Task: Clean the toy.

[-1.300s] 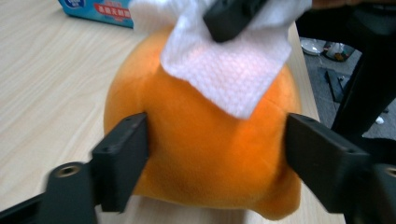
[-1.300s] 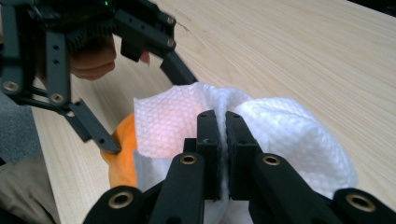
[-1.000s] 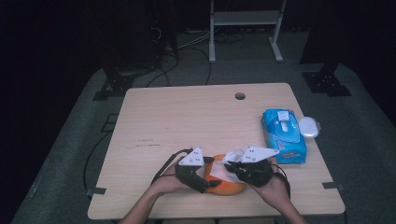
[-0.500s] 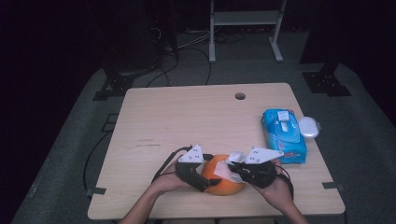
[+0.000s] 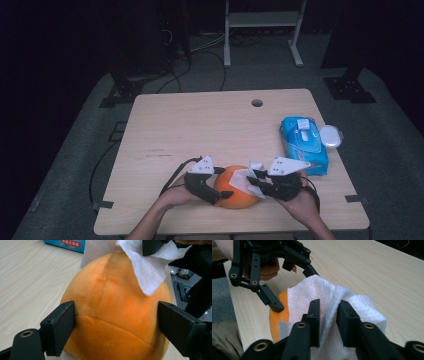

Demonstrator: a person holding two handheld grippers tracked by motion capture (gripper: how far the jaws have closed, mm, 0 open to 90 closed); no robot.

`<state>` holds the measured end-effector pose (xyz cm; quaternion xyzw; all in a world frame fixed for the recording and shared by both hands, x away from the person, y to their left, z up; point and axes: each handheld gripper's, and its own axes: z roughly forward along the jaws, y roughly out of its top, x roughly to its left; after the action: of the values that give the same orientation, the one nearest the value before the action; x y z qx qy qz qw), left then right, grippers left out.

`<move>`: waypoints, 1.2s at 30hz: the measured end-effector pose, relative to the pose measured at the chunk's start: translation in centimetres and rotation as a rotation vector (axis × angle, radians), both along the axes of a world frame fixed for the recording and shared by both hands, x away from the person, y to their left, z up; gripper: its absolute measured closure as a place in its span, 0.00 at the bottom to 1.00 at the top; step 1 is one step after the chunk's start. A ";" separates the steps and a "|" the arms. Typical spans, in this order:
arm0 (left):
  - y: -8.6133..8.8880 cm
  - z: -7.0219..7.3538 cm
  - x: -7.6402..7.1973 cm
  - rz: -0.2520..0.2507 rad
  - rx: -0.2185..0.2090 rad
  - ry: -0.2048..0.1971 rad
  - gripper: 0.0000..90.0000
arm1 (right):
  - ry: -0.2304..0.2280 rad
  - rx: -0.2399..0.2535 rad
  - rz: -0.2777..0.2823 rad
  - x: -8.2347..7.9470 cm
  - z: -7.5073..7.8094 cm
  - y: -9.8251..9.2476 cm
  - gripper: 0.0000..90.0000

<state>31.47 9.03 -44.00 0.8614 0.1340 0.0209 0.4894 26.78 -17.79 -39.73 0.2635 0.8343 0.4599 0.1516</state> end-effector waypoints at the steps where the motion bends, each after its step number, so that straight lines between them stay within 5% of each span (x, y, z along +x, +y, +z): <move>1: 0.0 0.0 0.0 -0.001 0.001 -0.001 0.18 | 0.006 0.002 -0.002 0.1 0.0 -0.2 0.78; 7: -0.1 0.1 -0.1 -0.015 0.007 -0.007 0.17 | 0.058 -0.008 0.005 0.7 -0.9 -0.5 0.72; 15: -0.5 0.7 -0.2 -0.015 0.010 -0.043 0.17 | 0.046 -0.022 -0.012 0.6 -1.3 -0.1 0.89; 24: 0.6 0.1 0.3 0.009 0.029 0.013 0.26 | 0.101 -0.058 -0.092 1.7 -2.4 -1.9 0.96; 29: 0.8 0.1 0.4 0.008 0.041 0.019 0.26 | 0.074 0.026 -0.036 0.9 -0.8 -1.6 0.96; 32: 1.0 -0.1 0.6 0.015 0.033 0.036 0.26 | 0.076 -0.001 -0.013 0.7 -1.0 -1.0 0.96; 36: 1.2 -0.2 0.7 0.014 0.034 0.040 0.26 | 0.135 -0.011 -0.028 1.4 -2.0 -1.5 0.96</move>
<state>32.14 10.24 -44.23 0.8689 0.1497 0.0093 0.4717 28.22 -19.25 -41.77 0.3049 0.8413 0.4344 0.1031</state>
